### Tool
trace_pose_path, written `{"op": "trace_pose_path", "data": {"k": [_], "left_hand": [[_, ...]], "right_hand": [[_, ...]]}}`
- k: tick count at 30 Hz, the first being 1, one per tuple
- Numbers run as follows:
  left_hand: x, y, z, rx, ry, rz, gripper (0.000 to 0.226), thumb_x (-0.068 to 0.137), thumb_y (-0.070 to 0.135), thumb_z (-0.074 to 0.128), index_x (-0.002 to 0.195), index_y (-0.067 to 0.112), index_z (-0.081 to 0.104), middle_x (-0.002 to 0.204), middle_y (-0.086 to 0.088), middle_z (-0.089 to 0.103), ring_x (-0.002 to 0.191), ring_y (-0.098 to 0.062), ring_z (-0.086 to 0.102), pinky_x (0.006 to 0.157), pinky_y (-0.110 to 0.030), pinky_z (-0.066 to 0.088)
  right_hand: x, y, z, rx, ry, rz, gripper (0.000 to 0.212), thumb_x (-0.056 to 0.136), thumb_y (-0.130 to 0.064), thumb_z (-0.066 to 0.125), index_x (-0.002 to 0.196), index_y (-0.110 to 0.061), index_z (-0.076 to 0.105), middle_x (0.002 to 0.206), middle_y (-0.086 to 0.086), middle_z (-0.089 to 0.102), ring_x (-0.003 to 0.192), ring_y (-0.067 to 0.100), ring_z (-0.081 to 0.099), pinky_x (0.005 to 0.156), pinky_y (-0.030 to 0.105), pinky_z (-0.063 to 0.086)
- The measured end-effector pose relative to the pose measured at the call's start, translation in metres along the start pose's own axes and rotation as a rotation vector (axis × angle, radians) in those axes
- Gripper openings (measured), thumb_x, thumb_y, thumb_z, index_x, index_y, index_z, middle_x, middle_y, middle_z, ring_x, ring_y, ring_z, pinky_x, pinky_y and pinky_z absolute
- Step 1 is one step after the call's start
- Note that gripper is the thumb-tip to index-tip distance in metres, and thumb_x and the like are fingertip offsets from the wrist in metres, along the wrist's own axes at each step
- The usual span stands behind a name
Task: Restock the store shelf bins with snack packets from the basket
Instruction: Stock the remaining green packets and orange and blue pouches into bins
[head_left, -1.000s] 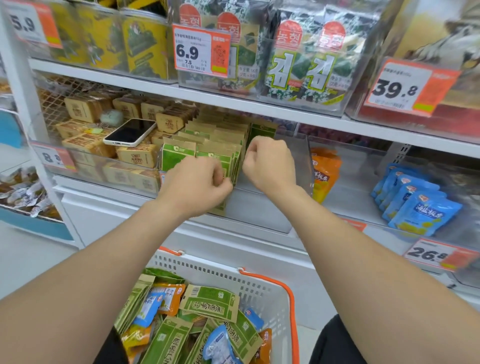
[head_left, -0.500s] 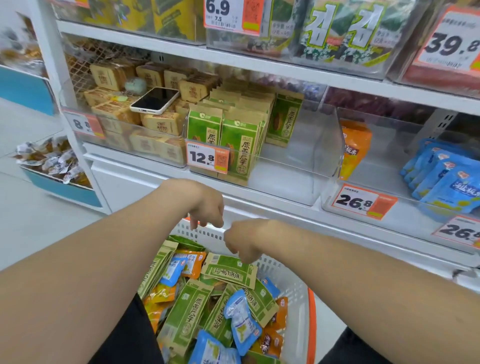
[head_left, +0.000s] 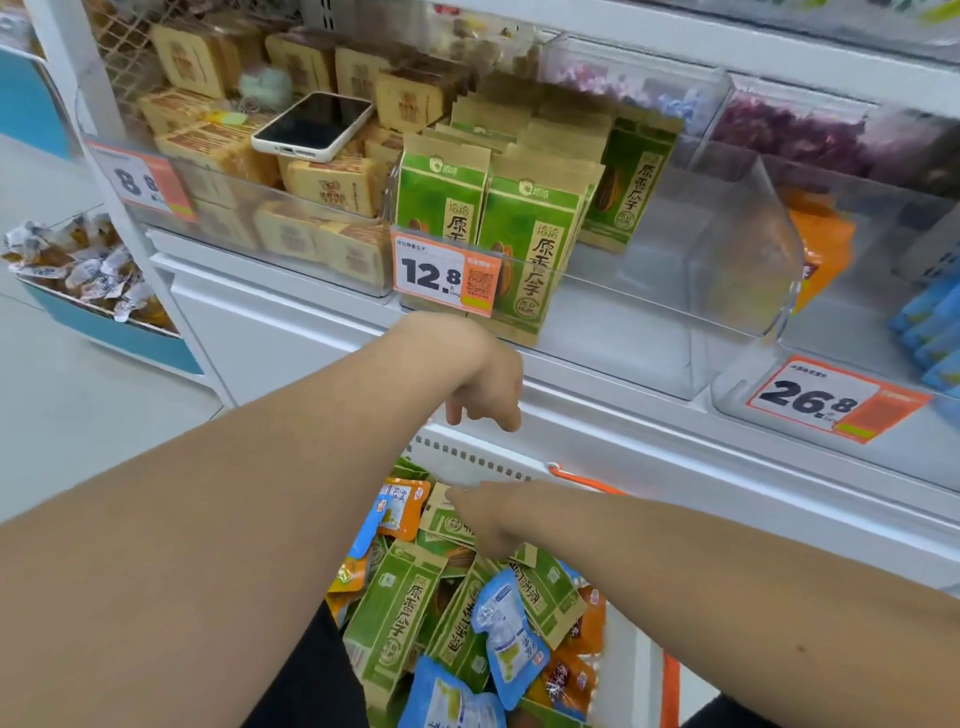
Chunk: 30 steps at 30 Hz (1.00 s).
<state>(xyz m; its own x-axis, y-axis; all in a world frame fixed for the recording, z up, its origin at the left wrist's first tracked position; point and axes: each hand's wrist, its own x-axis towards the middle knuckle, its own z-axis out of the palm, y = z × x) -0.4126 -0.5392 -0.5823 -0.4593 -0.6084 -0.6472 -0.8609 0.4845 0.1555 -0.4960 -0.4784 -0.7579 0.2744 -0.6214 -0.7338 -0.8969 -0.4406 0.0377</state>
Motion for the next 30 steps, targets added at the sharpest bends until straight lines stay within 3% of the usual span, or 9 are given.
{"op": "trace_pose_path", "data": {"k": [3, 5, 8, 13, 16, 20, 25, 29, 30], "left_hand": [[0.003, -0.004, -0.001, -0.040, -0.027, -0.005, 0.045, 0.105, 0.045, 0.055, 0.143, 0.021, 0.057, 0.127, -0.004, 0.066, 0.100, -0.020, 0.074, 0.095, -0.045, 0.059], [0.004, -0.007, -0.001, -0.044, -0.050, -0.016, 0.047, 0.105, 0.045, 0.056, 0.146, 0.021, 0.055, 0.129, -0.004, 0.065, 0.100, -0.021, 0.074, 0.096, -0.048, 0.059], [0.003, -0.009, -0.001, -0.027, -0.067, -0.029, 0.049, 0.105, 0.047, 0.056, 0.147, 0.021, 0.054, 0.132, -0.004, 0.064, 0.100, -0.021, 0.074, 0.098, -0.049, 0.058], [-0.004, -0.007, -0.004, -0.051, -0.073, -0.024, 0.047, 0.108, 0.039, 0.052, 0.151, 0.019, 0.050, 0.140, -0.006, 0.062, 0.107, -0.022, 0.073, 0.101, -0.048, 0.057], [-0.014, -0.009, -0.007, -0.086, -0.083, -0.029, 0.037, 0.108, 0.021, 0.048, 0.145, 0.019, 0.056, 0.140, -0.006, 0.061, 0.110, -0.019, 0.073, 0.100, -0.048, 0.058], [-0.028, -0.014, -0.010, -0.064, -0.099, -0.061, 0.035, 0.108, 0.011, 0.047, 0.139, 0.021, 0.060, 0.134, -0.004, 0.063, 0.112, -0.018, 0.072, 0.096, -0.050, 0.060], [-0.036, -0.024, -0.012, -0.022, -0.105, -0.091, 0.030, 0.100, 0.007, 0.064, 0.126, 0.021, 0.068, 0.132, -0.001, 0.070, 0.111, -0.016, 0.070, 0.092, -0.046, 0.062], [-0.040, -0.025, -0.012, 0.031, -0.011, -0.079, 0.035, 0.085, 0.005, 0.079, 0.103, 0.033, 0.068, 0.121, 0.006, 0.068, 0.099, -0.016, 0.069, 0.088, -0.040, 0.063], [-0.043, -0.023, -0.014, 0.035, 0.033, -0.074, 0.037, 0.083, 0.004, 0.080, 0.098, 0.035, 0.066, 0.117, 0.006, 0.068, 0.099, -0.020, 0.069, 0.087, -0.039, 0.063]], "right_hand": [[0.004, 0.001, 0.012, -0.082, -0.015, 0.012, 0.093, 0.088, -0.025, 0.074, 0.159, -0.017, 0.014, 0.135, 0.024, 0.044, 0.120, 0.041, 0.050, 0.098, 0.051, 0.051], [0.005, 0.001, 0.020, -0.128, -0.020, -0.014, 0.094, 0.087, -0.025, 0.075, 0.158, -0.017, 0.013, 0.145, 0.026, 0.034, 0.128, 0.045, 0.045, 0.104, 0.053, 0.047], [0.008, 0.000, 0.027, 0.009, -0.009, -0.056, 0.083, 0.091, -0.018, 0.073, 0.154, -0.019, 0.019, 0.145, 0.021, 0.031, 0.114, 0.041, 0.056, 0.092, 0.052, 0.055], [0.004, -0.005, 0.036, -0.072, 0.119, -0.069, 0.075, 0.088, -0.014, 0.075, 0.146, -0.017, 0.027, 0.135, 0.020, 0.034, 0.116, 0.046, 0.050, 0.092, 0.052, 0.048], [-0.005, -0.004, 0.025, -0.093, 0.205, -0.112, 0.070, 0.085, -0.032, 0.075, 0.139, -0.016, 0.033, 0.128, 0.018, 0.039, 0.109, 0.042, 0.051, 0.089, 0.050, 0.049], [-0.021, 0.000, -0.007, 0.215, 0.351, -0.115, 0.055, 0.082, -0.054, 0.071, 0.122, -0.023, 0.048, 0.116, 0.008, 0.040, 0.095, 0.031, 0.053, 0.083, 0.042, 0.050], [-0.064, 0.008, -0.057, 0.521, 0.322, 0.020, 0.076, 0.076, -0.066, 0.074, 0.131, -0.016, 0.061, 0.126, 0.005, 0.061, 0.103, 0.023, 0.062, 0.091, 0.039, 0.056], [-0.104, 0.008, -0.087, 0.815, 0.409, -0.038, 0.050, 0.084, -0.063, 0.067, 0.118, -0.027, 0.067, 0.117, -0.001, 0.068, 0.106, 0.020, 0.064, 0.097, 0.041, 0.054], [-0.111, 0.009, -0.093, 0.852, 0.425, -0.049, 0.046, 0.084, -0.063, 0.064, 0.115, -0.029, 0.067, 0.112, -0.001, 0.070, 0.100, 0.020, 0.066, 0.093, 0.040, 0.056]]}}
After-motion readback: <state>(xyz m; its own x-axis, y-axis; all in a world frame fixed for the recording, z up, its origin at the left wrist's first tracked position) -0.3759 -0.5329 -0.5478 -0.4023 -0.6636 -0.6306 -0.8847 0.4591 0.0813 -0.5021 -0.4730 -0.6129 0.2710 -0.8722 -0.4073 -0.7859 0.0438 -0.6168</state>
